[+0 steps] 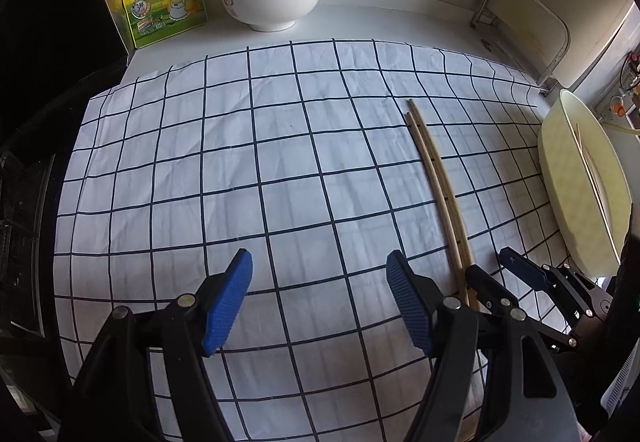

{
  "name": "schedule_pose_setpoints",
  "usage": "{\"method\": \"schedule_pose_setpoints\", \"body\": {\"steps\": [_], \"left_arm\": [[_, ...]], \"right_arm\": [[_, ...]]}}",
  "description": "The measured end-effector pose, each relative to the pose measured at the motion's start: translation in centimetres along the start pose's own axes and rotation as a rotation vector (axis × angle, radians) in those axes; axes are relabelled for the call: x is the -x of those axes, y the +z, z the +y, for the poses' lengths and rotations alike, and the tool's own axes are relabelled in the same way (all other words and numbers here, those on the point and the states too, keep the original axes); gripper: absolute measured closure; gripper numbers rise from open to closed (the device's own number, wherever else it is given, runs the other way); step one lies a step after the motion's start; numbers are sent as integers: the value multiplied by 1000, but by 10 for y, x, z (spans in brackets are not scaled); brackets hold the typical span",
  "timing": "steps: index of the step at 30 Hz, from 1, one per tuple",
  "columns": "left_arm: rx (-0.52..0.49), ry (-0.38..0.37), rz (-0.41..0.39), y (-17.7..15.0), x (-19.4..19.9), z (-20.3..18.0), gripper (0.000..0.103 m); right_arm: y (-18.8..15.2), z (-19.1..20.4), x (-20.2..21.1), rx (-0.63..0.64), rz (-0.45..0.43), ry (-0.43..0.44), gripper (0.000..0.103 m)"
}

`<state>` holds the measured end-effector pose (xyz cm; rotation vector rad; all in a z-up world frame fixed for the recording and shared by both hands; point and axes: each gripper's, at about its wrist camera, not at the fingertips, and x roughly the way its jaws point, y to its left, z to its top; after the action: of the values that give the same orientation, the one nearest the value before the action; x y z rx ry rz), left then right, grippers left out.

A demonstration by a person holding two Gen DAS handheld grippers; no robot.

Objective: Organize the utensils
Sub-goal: 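Close the right tool on one chopstick while the left tool grasps the other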

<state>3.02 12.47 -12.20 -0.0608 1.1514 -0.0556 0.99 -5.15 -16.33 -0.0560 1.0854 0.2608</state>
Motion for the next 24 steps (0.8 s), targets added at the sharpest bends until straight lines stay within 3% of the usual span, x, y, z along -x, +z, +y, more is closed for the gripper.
{"method": "schedule_pose_setpoints", "body": {"steps": [3, 5, 7, 24], "left_arm": [[-4, 0, 0, -1, -1, -3, 35], [-8, 2, 1, -2, -2, -6, 35], [-10, 0, 3, -3, -4, -9, 35], [-78, -25, 20, -5, -35, -69, 32]], "right_arm": [[-1, 5, -1, 35, -9, -20, 64], [-1, 7, -1, 48, -17, -27, 84], [-1, 6, -1, 58, -21, -33, 96], [-31, -58, 22, -76, -4, -77, 97]]}}
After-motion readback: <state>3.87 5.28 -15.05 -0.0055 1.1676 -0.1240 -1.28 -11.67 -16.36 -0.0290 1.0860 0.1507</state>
